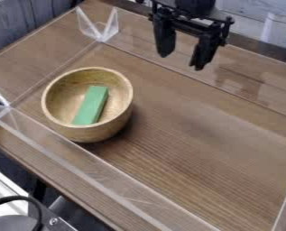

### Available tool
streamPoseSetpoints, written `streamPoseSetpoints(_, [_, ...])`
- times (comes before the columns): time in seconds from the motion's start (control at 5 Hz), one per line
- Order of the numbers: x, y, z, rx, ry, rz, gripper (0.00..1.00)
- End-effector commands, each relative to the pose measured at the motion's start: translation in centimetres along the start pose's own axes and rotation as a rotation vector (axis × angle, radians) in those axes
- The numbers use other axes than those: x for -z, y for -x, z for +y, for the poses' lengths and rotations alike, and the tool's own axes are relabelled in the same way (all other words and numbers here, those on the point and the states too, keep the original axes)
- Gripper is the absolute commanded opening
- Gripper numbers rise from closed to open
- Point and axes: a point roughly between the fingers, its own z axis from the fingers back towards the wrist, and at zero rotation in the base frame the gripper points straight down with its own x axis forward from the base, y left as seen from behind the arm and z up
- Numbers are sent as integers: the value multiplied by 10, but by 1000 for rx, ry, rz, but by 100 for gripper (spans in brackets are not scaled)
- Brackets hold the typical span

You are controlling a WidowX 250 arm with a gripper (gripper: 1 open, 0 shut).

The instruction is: Remove the green block from inside the brown bowl and put it on the table

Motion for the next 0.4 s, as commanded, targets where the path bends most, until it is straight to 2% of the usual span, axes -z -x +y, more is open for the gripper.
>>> streamPoseSetpoints(0.0, [6, 6, 6, 0, -4, 18, 100])
streamPoseSetpoints(0.2, [12, 24, 23, -6, -10, 13, 100])
